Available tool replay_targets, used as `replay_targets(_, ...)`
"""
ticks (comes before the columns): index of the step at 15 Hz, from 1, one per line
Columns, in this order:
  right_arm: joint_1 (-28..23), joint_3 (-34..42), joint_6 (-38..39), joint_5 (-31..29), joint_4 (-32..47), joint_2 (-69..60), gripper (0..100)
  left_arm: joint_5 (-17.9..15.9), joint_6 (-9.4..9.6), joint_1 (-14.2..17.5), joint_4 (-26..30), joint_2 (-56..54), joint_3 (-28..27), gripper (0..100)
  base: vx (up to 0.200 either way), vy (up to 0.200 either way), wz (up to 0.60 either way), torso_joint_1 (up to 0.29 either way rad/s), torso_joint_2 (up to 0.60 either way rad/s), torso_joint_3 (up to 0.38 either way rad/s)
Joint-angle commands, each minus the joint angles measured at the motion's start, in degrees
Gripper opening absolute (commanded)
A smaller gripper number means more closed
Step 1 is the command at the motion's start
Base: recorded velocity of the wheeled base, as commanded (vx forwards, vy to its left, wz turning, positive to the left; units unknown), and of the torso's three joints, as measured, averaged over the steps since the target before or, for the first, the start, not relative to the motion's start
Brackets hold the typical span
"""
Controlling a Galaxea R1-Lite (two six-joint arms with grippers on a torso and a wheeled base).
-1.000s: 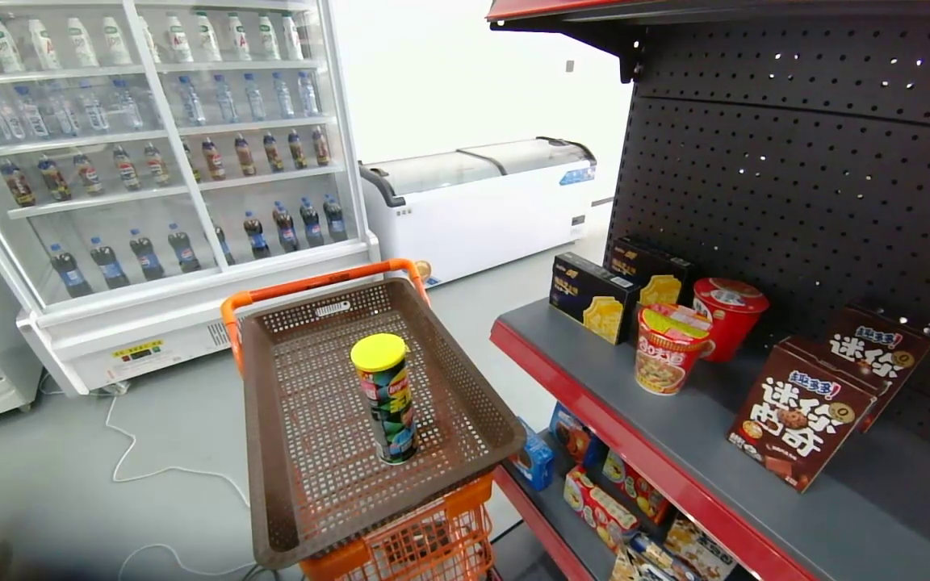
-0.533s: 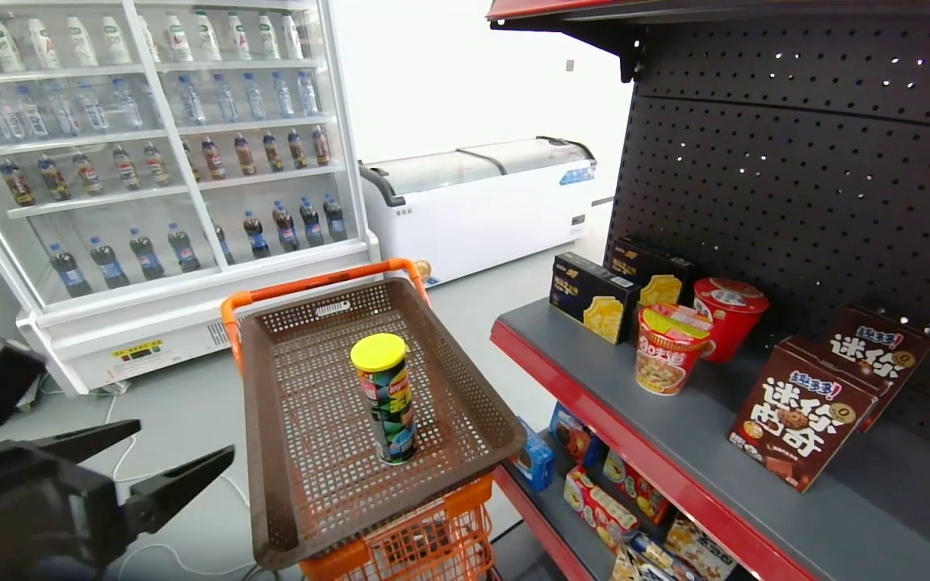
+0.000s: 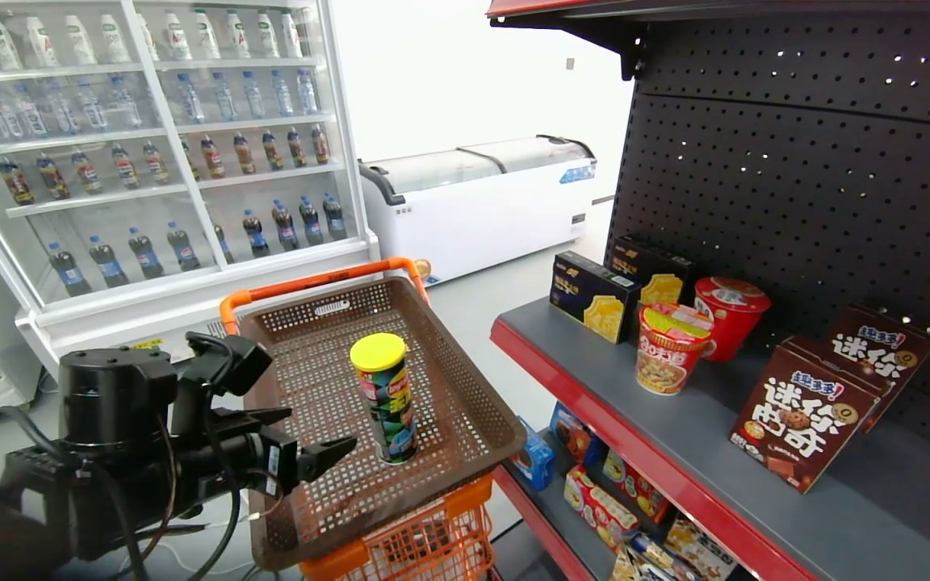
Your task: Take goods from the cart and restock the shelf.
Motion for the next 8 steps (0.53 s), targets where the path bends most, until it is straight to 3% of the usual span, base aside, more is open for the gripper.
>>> replay_targets(1,0.0,0.0,0.0,0.1,0.0,0.1,100,-0.4,0.19,-0.2,-1.2,8.7,-3.4,100,0.0,0.0,0.0,0.0,0.0,0.0)
replay_targets(8,0.0,0.1,0.0,0.0,0.0,0.1,100,-0.5,0.19,-0.5,-4.1,17.5,-10.9,100,0.0,0.0,0.0,0.0,0.0,0.0)
